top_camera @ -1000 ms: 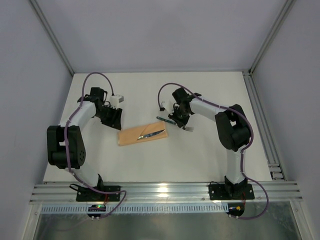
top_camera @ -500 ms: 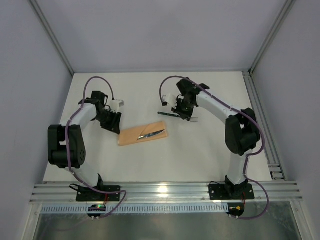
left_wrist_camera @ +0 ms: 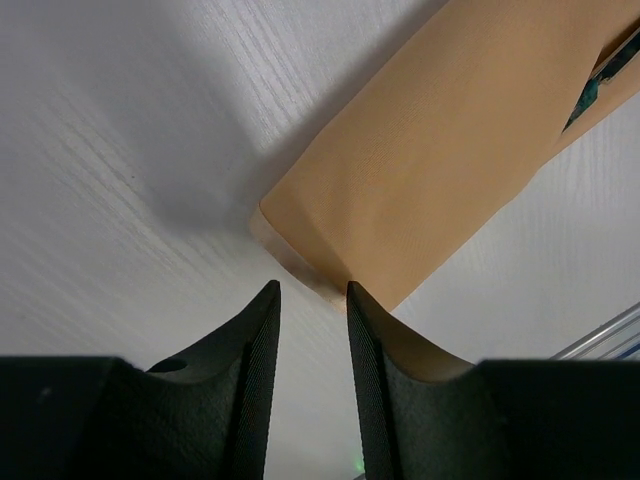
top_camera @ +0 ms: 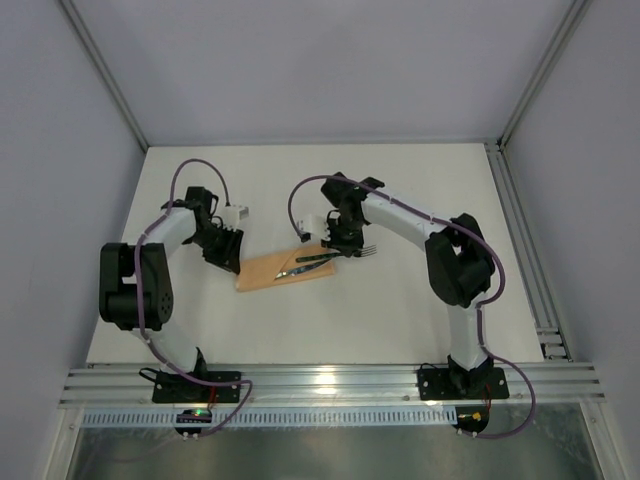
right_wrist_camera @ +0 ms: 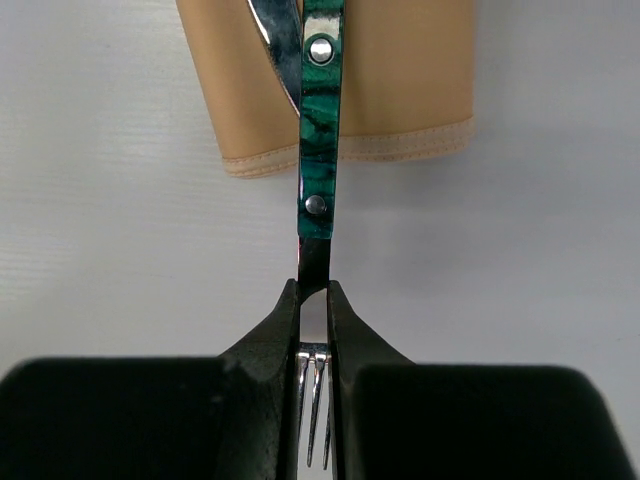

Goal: Fold the napkin into a case and place the utensils inside
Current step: Stuff the fork into the folded napkin.

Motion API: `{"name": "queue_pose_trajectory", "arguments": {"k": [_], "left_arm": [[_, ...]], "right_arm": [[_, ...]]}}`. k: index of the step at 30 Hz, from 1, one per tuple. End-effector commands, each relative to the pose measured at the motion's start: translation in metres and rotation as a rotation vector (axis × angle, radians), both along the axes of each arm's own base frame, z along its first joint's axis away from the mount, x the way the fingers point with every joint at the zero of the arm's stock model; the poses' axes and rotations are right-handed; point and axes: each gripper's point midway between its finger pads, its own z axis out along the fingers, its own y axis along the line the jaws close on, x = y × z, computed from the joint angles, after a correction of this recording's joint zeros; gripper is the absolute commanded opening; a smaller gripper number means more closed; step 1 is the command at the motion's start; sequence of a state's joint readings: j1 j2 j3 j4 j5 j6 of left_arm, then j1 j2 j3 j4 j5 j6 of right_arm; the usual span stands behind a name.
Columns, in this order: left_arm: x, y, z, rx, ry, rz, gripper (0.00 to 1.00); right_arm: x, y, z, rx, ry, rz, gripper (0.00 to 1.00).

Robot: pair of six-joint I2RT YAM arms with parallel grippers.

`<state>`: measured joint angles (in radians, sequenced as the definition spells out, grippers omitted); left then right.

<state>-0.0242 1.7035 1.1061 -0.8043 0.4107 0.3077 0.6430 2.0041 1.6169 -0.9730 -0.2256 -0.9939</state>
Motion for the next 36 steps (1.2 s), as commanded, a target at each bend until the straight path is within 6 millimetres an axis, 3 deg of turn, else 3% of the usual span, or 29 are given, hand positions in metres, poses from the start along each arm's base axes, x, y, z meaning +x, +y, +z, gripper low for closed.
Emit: {"name": "queue_pose_trajectory", "arguments": {"k": [1, 6, 9, 15, 19, 26, 32, 36], "left_arm": [[0.0, 0.0, -0.008, -0.009, 0.023, 0.021, 0.34], [0.003, -0.001, -0.012, -0.01, 0.021, 0.018, 0.17], [0.004, -0.001, -0.011, -0.014, 0.01, 0.011, 0.16], [0.005, -0.002, -0.012, -0.025, -0.002, -0.007, 0.02], [0.006, -0.005, -0.01, -0.04, -0.011, -0.01, 0.02], [0.007, -0.008, -0.003, -0.057, -0.038, -0.021, 0.03], [0.011, -0.005, -0.001, -0.041, -0.058, -0.024, 0.17], [0.012, -0.005, 0.0, -0.044, -0.062, -0.022, 0.18]], "right_arm": [[0.008, 0.017, 0.007, 0.018, -0.025, 0.044, 0.04], [0.012, 0.039, 0.003, -0.004, -0.034, 0.082, 0.04], [0.013, 0.048, -0.005, -0.027, -0.036, 0.093, 0.04], [0.015, 0.063, -0.014, -0.057, -0.06, 0.125, 0.04], [0.011, 0.093, -0.01, -0.018, -0.107, 0.182, 0.04], [0.011, 0.127, -0.015, 0.031, -0.182, 0.244, 0.04], [0.013, 0.139, -0.013, 0.034, -0.26, 0.338, 0.04], [0.006, 0.146, -0.016, 0.051, -0.252, 0.384, 0.04]]}}
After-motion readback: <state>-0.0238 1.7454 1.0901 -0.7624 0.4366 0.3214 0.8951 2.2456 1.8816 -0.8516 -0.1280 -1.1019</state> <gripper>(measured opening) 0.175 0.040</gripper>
